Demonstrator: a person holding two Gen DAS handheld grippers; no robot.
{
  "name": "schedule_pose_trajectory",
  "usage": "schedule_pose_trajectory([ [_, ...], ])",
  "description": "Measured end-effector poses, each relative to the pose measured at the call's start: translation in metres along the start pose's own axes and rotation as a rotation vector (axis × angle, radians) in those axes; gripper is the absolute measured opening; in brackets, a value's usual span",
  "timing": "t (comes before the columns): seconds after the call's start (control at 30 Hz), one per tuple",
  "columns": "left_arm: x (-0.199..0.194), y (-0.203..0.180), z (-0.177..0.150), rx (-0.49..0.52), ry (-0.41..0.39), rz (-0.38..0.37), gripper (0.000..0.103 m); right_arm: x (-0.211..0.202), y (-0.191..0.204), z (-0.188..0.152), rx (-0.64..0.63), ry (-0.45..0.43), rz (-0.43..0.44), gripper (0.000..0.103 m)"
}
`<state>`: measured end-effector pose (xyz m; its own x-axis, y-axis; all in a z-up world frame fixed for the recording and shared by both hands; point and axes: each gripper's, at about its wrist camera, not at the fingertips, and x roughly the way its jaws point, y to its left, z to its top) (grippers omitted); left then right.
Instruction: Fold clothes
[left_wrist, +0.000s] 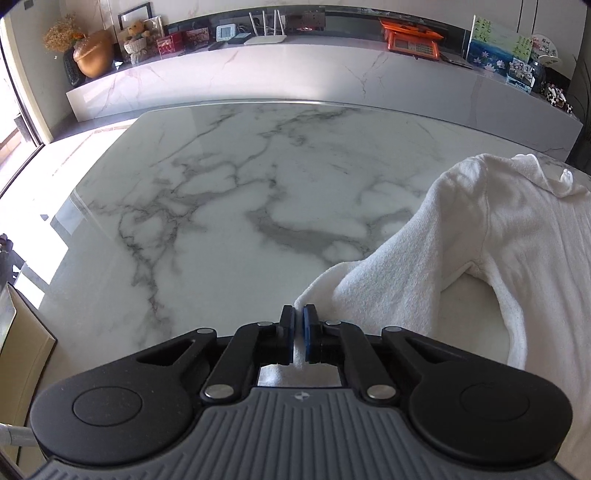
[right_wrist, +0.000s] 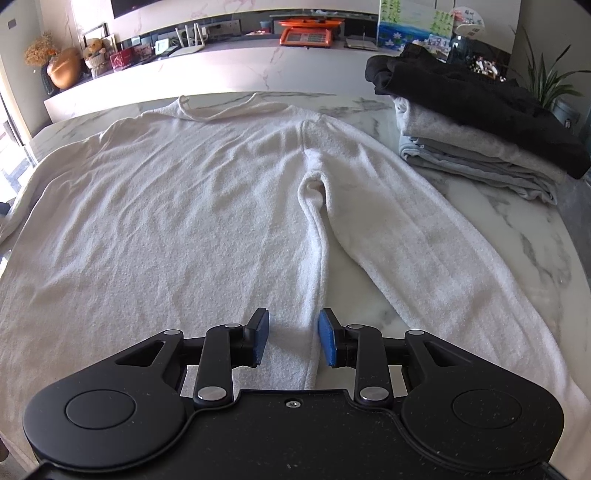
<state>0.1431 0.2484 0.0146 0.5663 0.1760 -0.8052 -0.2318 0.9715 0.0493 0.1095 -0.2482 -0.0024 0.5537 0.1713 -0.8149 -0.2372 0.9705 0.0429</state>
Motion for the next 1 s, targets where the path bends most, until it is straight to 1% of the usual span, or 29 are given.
schedule_pose_trajectory([
  [0.07,-0.002,0.010,0.014,-0.042,-0.036,0.054,0.004,0.000,0.003,0.000,-0.022,-0.002,-0.006,0.029],
  [0.13,-0.004,0.019,0.031,-0.057,-0.076,0.110,0.004,0.000,0.005,0.000,-0.037,-0.001,-0.009,0.029],
  [0.17,-0.002,0.021,0.040,-0.053,-0.078,0.118,0.004,0.001,0.005,0.000,-0.041,0.001,-0.009,0.029],
  [0.27,0.009,0.019,0.054,-0.009,-0.057,0.149,0.005,0.003,0.006,0.001,-0.044,0.002,0.001,0.031],
  [0.3,0.018,0.017,0.058,0.015,-0.025,0.155,0.008,0.003,0.006,0.002,-0.045,0.002,0.002,0.031],
  [0.33,0.027,0.016,0.060,0.029,0.009,0.162,0.010,0.004,0.007,0.002,-0.048,0.001,0.002,0.032],
  [0.37,0.034,0.015,0.060,0.034,0.040,0.167,0.012,0.005,0.006,0.003,-0.050,0.001,0.002,0.033],
  [0.4,0.038,0.015,0.059,0.035,0.057,0.173,0.018,0.006,0.006,0.003,-0.051,0.001,0.003,0.034],
  [0.43,0.041,0.016,0.058,0.034,0.071,0.177,0.022,0.007,0.005,0.004,-0.051,0.001,0.003,0.034],
  [0.47,0.045,0.016,0.056,0.033,0.086,0.181,0.030,0.008,0.004,0.005,-0.046,0.003,0.004,0.035],
  [0.5,0.046,0.019,0.056,0.027,0.087,0.178,0.033,0.009,0.003,0.006,-0.040,0.005,0.006,0.035],
  [0.63,0.030,0.030,0.059,-0.018,0.068,0.169,0.036,0.011,-0.001,0.007,-0.019,0.013,0.016,0.036],
  [0.7,0.016,0.032,0.059,-0.021,0.066,0.159,0.038,0.011,0.000,0.007,-0.018,0.017,0.017,0.036],
  [0.77,0.003,0.032,0.059,-0.010,0.066,0.152,0.038,0.010,0.000,0.007,-0.016,0.022,0.016,0.036],
  [0.83,-0.015,0.028,0.052,0.032,0.075,0.150,0.038,0.009,0.001,0.007,-0.013,0.026,0.017,0.036],
  [0.93,-0.027,0.024,0.038,0.070,0.102,0.171,0.042,0.007,0.001,0.005,-0.008,0.029,0.024,0.037],
  [1.0,-0.028,0.023,0.028,0.091,0.118,0.203,0.046,0.006,0.002,0.004,-0.007,0.028,0.030,0.037],
])
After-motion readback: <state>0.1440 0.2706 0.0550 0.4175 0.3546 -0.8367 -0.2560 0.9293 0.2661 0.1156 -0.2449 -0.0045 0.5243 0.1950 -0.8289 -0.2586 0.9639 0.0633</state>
